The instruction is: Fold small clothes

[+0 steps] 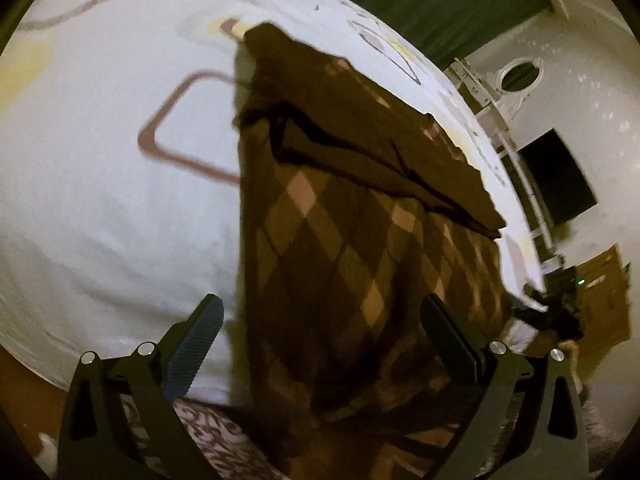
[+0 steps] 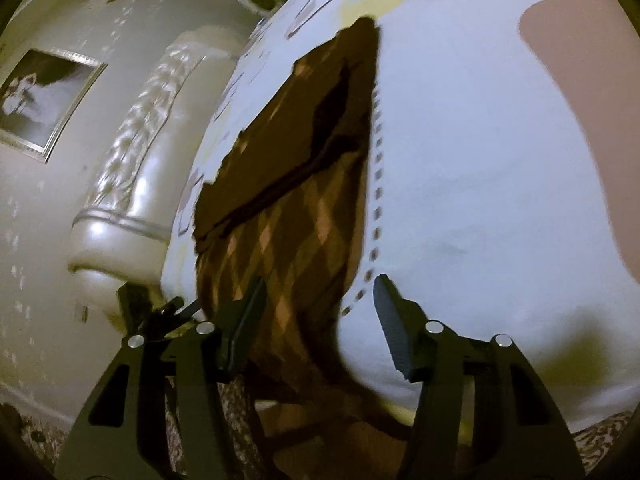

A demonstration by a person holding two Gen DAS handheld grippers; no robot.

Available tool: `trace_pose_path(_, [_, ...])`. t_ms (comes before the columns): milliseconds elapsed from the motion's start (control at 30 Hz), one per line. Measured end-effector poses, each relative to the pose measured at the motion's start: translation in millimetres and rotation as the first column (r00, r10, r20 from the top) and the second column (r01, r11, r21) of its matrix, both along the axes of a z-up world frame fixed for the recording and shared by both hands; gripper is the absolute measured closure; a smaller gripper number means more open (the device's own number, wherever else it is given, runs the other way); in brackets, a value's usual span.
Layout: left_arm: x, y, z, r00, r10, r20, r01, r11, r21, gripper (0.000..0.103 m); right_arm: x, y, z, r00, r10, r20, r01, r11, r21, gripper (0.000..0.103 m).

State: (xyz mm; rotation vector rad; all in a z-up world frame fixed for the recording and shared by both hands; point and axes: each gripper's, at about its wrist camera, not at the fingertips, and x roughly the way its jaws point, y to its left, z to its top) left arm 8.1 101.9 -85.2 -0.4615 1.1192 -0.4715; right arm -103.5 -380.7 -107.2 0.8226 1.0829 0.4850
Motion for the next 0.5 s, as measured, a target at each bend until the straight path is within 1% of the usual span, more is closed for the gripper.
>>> trace_pose_path(67, [-3.3,1.9,-10.0,0.998,0.003,-0.064,-0.005,0.999,-0.045,0.005,-0.9,4.4,-3.5,0.999,0.035,-0.008,-0.035,0.999,0.035,0.047])
trace_pose_path(100, [-4.4,2.1,-9.9,0.998,0.007,-0.061,-0.010,0.999,-0.051,0.005,-2.9,6.0,-4.6,0.999,0.046,-0.008,-0.046,0.998,0.048,0.047])
trace_pose_path(200, [-2.8,0.0,-10.0,0.996,-0.008,-0.084,0.001,0.997,-0.083,0.006,-7.0,11.6,-9.4,0.995,0.097,-0.018,-0.095,0.991,0.095,0.047])
trace_pose_path(300, [-5.1,-3.4,-9.9,0.997,-0.011,-0.079,0.005,0.997,-0.072,0.007,-10.4,12.6,-10.9,0.994,0.105,-0.014,-0.103,0.988,0.114,0.047])
trace_pose_path(333, [-5.8,-4.8,-9.5,0.997,-0.020,-0.079,0.014,0.997,-0.073,0.009,-10.0,12.7,-11.0,0.994,0.108,-0.014,-0.105,0.987,0.124,0.047])
trace_pose_path(367, [-5.9,-5.2,-9.4,0.996,-0.028,-0.080,0.021,0.997,-0.076,0.019,-11.1,11.7,-11.3,0.994,0.109,-0.014,-0.106,0.986,0.128,0.047])
trace_pose_path(400, [-6.2,-5.7,-9.9,0.996,-0.027,-0.087,0.020,0.997,-0.071,0.025,-11.2,12.1,-11.5,0.994,0.110,-0.012,-0.107,0.986,0.131,0.047])
trace_pose_path(433, [-6.3,-5.1,-10.3,0.996,-0.013,-0.093,0.008,0.999,-0.051,0.035,-11.2,12.6,-11.7,0.993,0.115,-0.013,-0.112,0.984,0.138,0.047])
trace_pose_path(467, [-5.7,-3.4,-11.6,0.994,0.012,-0.105,-0.016,0.999,-0.040,0.042,-11.3,13.2,-11.7,0.992,0.125,-0.015,-0.122,0.982,0.141,0.048])
trace_pose_path(500, [-5.4,-1.6,-12.5,0.994,0.021,-0.111,-0.026,0.999,-0.045,0.044,-11.1,14.2,-10.9,0.991,0.134,-0.013,-0.131,0.982,0.138,0.048])
